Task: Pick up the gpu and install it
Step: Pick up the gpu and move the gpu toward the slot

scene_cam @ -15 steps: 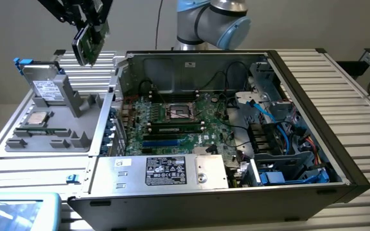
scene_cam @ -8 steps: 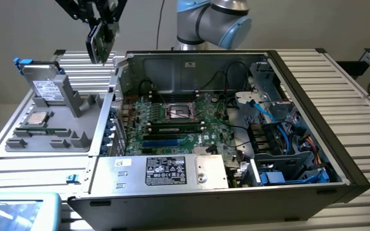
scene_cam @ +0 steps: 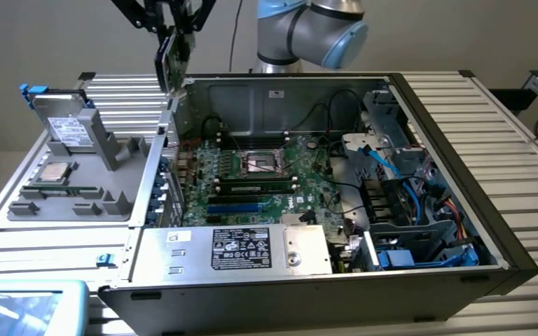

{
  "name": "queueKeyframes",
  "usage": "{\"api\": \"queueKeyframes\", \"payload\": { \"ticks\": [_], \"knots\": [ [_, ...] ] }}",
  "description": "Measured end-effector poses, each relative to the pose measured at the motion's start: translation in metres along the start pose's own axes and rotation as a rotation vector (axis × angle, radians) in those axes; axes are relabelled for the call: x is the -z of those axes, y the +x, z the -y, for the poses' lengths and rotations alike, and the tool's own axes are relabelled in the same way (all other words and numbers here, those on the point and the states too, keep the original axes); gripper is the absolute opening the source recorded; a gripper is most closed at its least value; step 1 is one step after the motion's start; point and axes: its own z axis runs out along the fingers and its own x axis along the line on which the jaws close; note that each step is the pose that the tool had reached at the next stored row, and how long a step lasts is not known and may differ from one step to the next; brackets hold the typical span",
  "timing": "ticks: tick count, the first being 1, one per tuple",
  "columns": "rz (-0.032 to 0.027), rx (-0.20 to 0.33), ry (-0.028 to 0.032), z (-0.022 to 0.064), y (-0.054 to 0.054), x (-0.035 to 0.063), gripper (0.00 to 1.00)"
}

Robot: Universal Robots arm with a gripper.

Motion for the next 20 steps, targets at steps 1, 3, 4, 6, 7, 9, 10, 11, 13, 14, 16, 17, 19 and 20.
{"api": "queueKeyframes", "payload": {
  "ticks": [1,3,4,6,7,9,10,11,13,14,16,17,19,20],
  "knots": [
    [0.0,0.0,0.0,-0.0001,-0.004,0.0001,0.29],
    [0.0,0.0,-0.0001,-0.0003,-0.014,0.0003,0.29],
    [0.0,0.0,0.0,-0.0004,-0.018,0.0004,0.29],
    [0.0,0.0,-0.0001,-0.0007,-0.027,0.0006,0.29],
    [0.0,0.0,0.0,-0.0009,-0.032,0.0007,0.29],
    [0.0,0.0,0.0,-0.0012,-0.041,0.0008,0.29],
    [0.0,0.0,0.0,-0.0014,-0.046,0.0009,0.29],
    [0.0,0.0,0.0,-0.0015,-0.05,0.001,0.29],
    [0.0,0.0,0.0,-0.0019,-0.059,0.0012,0.29],
    [-0.0001,0.0,0.0001,-0.0021,-0.064,0.0013,0.29],
    [-0.0001,0.0,0.0,-0.0024,-0.073,0.0015,0.29],
    [-0.0001,0.0,0.0,-0.0026,-0.078,0.0016,0.29],
    [-0.0001,0.0,0.0,-0.0029,-0.087,0.0018,0.29],
    [0.0,0.0,0.0,-0.003,-0.091,0.0018,0.29]
  ]
}}
